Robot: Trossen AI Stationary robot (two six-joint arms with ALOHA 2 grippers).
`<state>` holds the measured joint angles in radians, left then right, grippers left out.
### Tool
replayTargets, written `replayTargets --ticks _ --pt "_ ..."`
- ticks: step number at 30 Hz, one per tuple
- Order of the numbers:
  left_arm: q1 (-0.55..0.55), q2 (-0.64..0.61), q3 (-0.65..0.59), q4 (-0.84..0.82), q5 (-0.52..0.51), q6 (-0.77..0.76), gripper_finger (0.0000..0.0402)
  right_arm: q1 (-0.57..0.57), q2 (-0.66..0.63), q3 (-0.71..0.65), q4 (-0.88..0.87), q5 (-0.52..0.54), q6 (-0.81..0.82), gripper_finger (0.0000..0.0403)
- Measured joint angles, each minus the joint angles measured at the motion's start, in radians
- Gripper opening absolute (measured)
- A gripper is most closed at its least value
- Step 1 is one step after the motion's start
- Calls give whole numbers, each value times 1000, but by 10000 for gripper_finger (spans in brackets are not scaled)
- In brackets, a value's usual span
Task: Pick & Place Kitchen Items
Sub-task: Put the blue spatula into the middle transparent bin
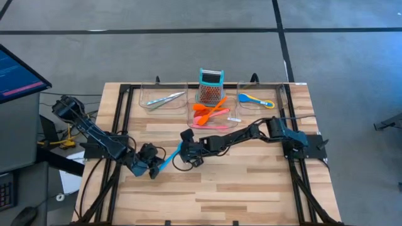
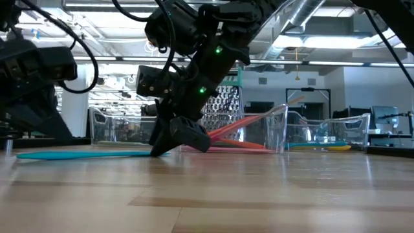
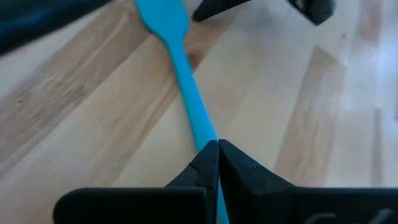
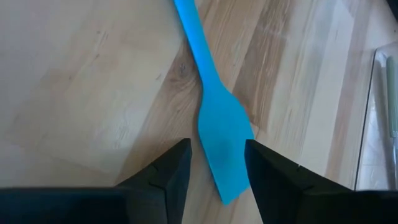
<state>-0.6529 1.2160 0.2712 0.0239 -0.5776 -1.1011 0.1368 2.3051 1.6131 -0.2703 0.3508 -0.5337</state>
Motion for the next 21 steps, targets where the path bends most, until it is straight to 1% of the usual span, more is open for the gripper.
replayTargets --ticks 5,12,16,21 --pt "0 0 10 -1 70 -32 1 0 0 0 -14 0 1 149" --pt "0 0 10 -6 72 -41 1 0 0 0 -23 -1 2 151" --pt "0 1 10 -7 115 -65 1 0 0 -1 -33 2 3 148" --pt "0 3 10 -37 128 -91 1 0 0 -1 -33 14 3 149"
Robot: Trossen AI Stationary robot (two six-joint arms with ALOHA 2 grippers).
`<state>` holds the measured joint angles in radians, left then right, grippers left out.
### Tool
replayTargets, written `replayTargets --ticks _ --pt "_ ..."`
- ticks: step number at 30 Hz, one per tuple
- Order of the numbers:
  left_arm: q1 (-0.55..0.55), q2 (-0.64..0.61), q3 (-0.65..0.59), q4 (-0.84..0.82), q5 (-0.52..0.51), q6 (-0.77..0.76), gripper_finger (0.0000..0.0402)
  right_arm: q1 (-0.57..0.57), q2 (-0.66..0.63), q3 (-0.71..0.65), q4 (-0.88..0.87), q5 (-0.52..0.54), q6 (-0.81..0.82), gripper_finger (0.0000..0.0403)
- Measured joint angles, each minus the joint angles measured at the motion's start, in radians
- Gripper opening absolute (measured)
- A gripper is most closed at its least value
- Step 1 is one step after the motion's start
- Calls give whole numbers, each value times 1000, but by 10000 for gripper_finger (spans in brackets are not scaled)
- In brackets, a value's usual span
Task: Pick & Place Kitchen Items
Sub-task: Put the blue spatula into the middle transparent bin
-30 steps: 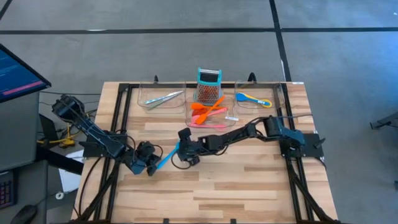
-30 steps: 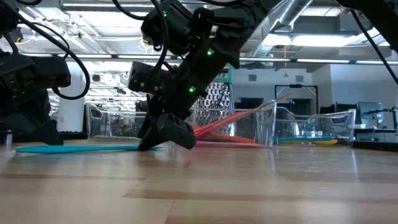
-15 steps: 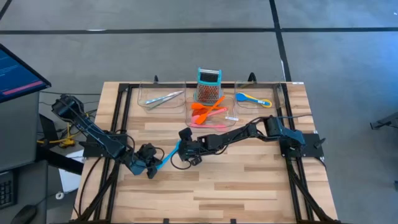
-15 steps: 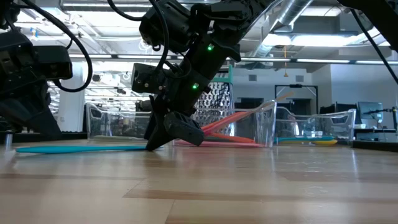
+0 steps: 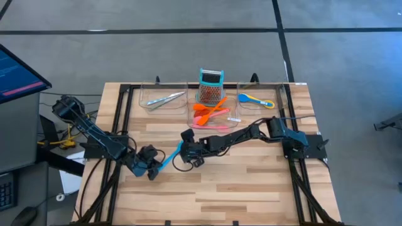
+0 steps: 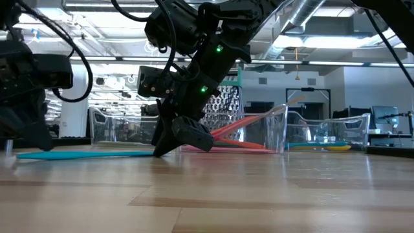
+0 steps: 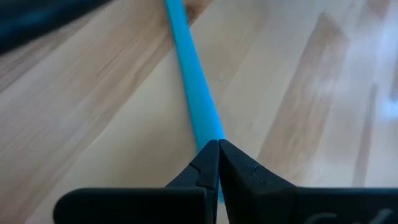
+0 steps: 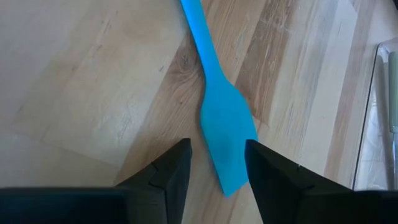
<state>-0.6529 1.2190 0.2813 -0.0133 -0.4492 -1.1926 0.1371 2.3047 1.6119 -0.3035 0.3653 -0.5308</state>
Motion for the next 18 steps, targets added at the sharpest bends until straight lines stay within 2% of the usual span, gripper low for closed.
replayTargets --ticks 4,18 --pt "0 -1 3 -48 23 -50 1 0 0 0 0 0 0 150" --pt "0 1 -1 -70 55 -50 1 -16 0 -2 31 0 -2 148"
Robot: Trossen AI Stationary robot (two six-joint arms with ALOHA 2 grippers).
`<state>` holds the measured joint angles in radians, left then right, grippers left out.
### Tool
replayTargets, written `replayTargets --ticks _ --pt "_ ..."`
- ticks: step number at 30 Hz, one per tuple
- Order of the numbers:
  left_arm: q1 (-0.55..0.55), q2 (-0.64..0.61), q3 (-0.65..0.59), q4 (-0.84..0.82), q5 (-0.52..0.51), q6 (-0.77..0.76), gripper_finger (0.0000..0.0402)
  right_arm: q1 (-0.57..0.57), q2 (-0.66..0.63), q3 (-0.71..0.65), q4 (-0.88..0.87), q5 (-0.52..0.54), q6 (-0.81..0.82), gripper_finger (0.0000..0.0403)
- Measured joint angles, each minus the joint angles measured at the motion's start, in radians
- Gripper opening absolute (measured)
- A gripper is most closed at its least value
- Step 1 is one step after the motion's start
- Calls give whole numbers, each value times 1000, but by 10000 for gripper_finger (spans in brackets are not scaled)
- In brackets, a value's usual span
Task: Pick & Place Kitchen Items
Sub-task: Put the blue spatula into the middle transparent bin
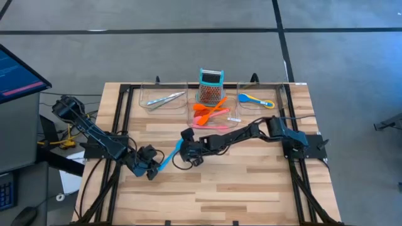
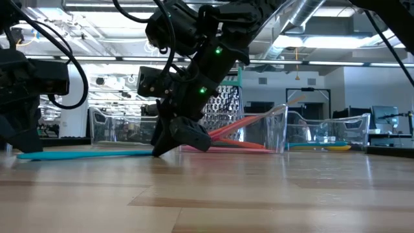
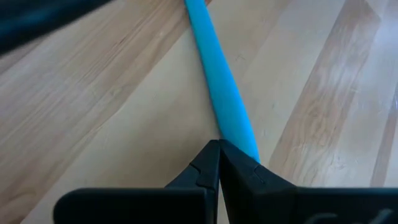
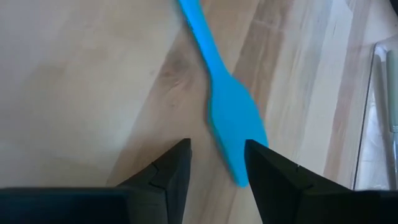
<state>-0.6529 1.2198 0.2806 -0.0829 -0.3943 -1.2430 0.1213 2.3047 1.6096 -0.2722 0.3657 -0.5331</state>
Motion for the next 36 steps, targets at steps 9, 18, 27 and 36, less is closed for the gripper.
replayTargets --ticks 9,18,27,36 --pt "0 0 0 0 -10 9 1 -20 3 0 29 -11 -1 142" --pt "0 -3 0 4 -24 35 1 -13 3 2 10 -6 -1 144" --pt "0 -3 0 12 -28 68 1 -11 3 1 11 -6 0 141" --pt "0 -102 1 23 -50 189 1 -11 3 1 13 -6 0 146"
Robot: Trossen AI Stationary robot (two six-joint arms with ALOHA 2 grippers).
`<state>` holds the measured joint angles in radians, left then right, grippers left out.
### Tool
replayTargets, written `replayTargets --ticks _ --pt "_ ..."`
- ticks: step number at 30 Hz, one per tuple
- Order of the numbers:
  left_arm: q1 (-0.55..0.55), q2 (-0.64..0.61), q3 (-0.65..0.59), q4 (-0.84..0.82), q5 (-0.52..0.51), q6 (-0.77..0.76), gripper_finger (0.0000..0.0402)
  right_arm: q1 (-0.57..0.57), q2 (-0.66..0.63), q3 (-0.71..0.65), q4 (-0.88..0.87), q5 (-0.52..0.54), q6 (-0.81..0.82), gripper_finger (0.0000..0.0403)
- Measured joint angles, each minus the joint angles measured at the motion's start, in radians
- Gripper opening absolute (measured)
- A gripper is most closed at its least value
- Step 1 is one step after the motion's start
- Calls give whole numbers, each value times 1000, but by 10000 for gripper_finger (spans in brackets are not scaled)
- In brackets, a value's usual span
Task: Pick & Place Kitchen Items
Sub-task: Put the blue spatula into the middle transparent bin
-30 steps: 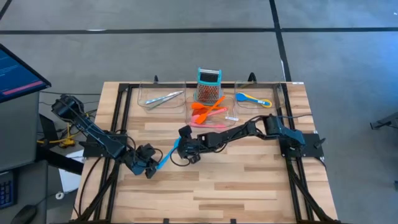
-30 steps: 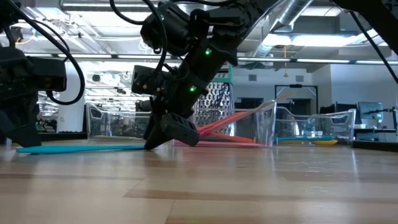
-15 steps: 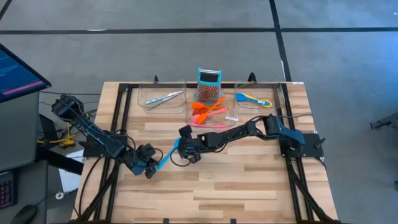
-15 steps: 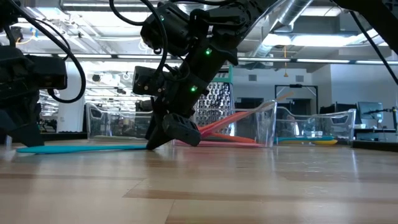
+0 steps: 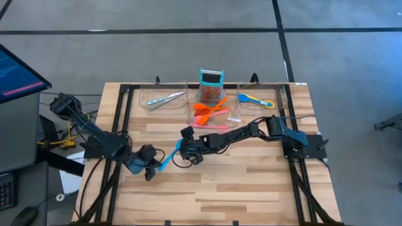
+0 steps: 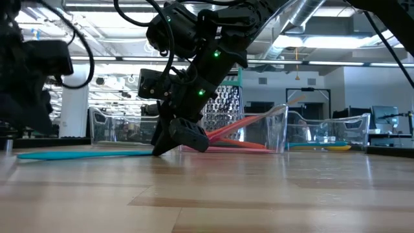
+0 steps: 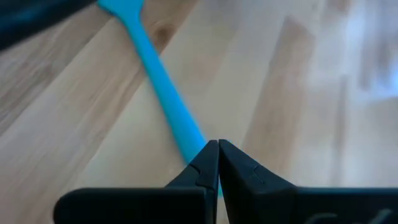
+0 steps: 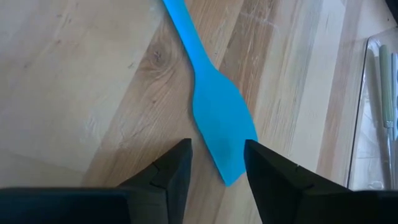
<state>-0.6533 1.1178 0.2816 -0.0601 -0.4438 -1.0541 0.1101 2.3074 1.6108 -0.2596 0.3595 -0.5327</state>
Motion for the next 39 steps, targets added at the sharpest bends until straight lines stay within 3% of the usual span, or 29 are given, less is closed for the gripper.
replayTargets --ticks 6,39 --pt "0 -51 1 -1 26 3 1 0 0 -1 3 0 2 142" --pt "0 100 1 42 49 -67 1 1 0 -1 6 0 2 143"
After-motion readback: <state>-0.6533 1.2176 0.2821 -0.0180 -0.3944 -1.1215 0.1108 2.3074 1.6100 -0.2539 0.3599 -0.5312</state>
